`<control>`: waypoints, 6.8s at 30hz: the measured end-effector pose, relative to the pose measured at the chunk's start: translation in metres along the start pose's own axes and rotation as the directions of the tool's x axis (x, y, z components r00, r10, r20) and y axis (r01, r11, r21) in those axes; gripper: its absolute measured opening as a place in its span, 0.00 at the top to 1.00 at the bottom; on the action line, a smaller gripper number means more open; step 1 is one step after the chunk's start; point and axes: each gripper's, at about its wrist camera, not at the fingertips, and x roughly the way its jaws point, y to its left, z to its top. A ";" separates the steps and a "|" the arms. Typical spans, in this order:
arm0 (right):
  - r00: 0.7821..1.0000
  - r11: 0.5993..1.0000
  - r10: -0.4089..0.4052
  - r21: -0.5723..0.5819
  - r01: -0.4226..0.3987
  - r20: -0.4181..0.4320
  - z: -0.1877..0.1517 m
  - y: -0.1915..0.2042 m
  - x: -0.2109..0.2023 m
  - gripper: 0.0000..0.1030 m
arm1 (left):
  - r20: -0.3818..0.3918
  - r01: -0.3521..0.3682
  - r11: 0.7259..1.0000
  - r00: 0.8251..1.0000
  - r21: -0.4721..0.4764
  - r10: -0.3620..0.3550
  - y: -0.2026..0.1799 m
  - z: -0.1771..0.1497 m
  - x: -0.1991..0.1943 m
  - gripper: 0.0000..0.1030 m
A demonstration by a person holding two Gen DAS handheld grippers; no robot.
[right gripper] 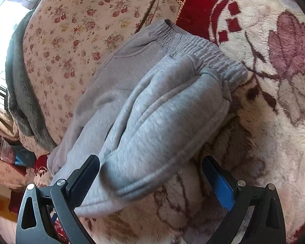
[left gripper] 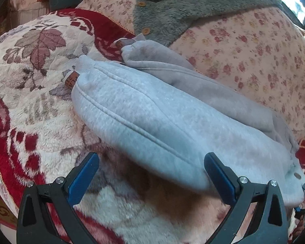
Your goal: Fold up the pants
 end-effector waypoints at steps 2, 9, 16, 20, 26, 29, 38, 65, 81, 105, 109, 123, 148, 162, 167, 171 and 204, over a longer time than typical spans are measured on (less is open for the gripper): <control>1.000 1.000 0.004 0.005 -0.004 0.002 0.000 0.001 0.003 0.01 | -0.008 0.007 1.000 1.000 -0.019 -0.007 0.002 0.005 0.007 0.00; 0.999 0.996 0.037 -0.077 -0.036 0.007 0.005 0.015 0.008 0.47 | -0.018 0.084 0.993 0.996 -0.082 -0.086 0.006 0.016 0.030 0.08; 0.997 0.985 0.047 -0.171 -0.035 0.063 0.002 0.024 -0.008 0.78 | -0.019 0.081 0.996 0.997 0.034 -0.080 -0.009 0.013 0.027 0.73; 0.996 0.975 0.039 -0.221 -0.021 0.080 -0.005 0.030 -0.020 0.83 | 0.008 0.059 0.995 0.998 0.076 -0.059 -0.018 0.010 0.011 0.78; 0.996 0.968 0.048 -0.251 -0.027 0.079 -0.019 0.026 -0.046 0.85 | 0.031 0.093 0.992 0.995 0.089 -0.096 -0.012 0.003 -0.021 0.79; 0.997 0.960 0.046 -0.279 -0.027 0.063 -0.033 0.026 -0.057 0.85 | 0.036 0.093 0.990 0.995 0.102 -0.097 -0.005 -0.001 -0.033 0.79; 0.999 0.940 0.041 -0.338 -0.043 -0.013 -0.093 0.024 -0.081 0.86 | 0.037 0.057 0.992 0.997 0.111 -0.061 0.023 -0.023 -0.045 0.79; 0.994 0.985 -0.089 -0.143 0.098 0.070 -0.052 -0.023 -0.137 0.24 | 0.069 -0.001 0.988 0.998 -0.155 0.012 0.095 -0.001 -0.041 0.69; 0.994 0.953 -0.096 -0.282 0.109 0.058 -0.050 0.020 -0.115 0.19 | 0.058 -0.081 0.977 0.994 -0.196 0.094 0.114 -0.009 -0.052 0.32; 0.946 0.763 0.023 -0.606 -0.226 -0.324 -0.159 0.181 0.015 0.14 | 0.054 0.168 0.941 0.986 -0.294 -0.160 0.134 0.018 -0.029 0.51; 0.933 0.733 0.008 -0.633 -0.250 -0.359 -0.174 0.189 0.028 0.14 | 0.094 -0.011 0.973 0.995 -0.231 0.033 0.133 0.009 -0.047 0.51; 0.953 0.775 -0.007 -0.603 -0.186 -0.304 -0.157 0.174 0.029 0.14 | 0.122 -0.087 0.996 0.988 -0.025 0.090 0.077 0.002 -0.067 0.30; 0.995 0.686 -0.097 -0.727 0.047 -0.027 -0.017 0.168 0.031 0.10 | 0.006 0.082 0.990 0.997 0.112 -0.083 -0.036 0.037 -0.012 0.18; 0.954 0.236 -0.300 -0.970 0.061 -0.013 0.079 0.204 0.146 0.10 | -0.055 0.074 0.997 0.996 -0.033 -0.076 0.003 0.104 0.040 0.16; 0.929 0.208 -0.355 -0.978 -0.030 -0.104 0.106 0.196 0.177 0.10 | -0.094 0.125 0.988 0.987 -0.094 -0.134 0.012 0.118 0.066 0.15; 0.910 0.225 -0.368 -0.968 -0.110 -0.189 0.119 0.194 0.191 0.09 | -0.115 0.148 0.982 0.980 -0.116 -0.162 0.011 0.126 0.086 0.15; 0.957 0.128 -0.206 -0.964 0.234 0.205 0.046 0.221 0.013 0.88 | -0.002 0.308 0.935 0.950 -0.177 -0.314 -0.022 0.169 0.046 0.80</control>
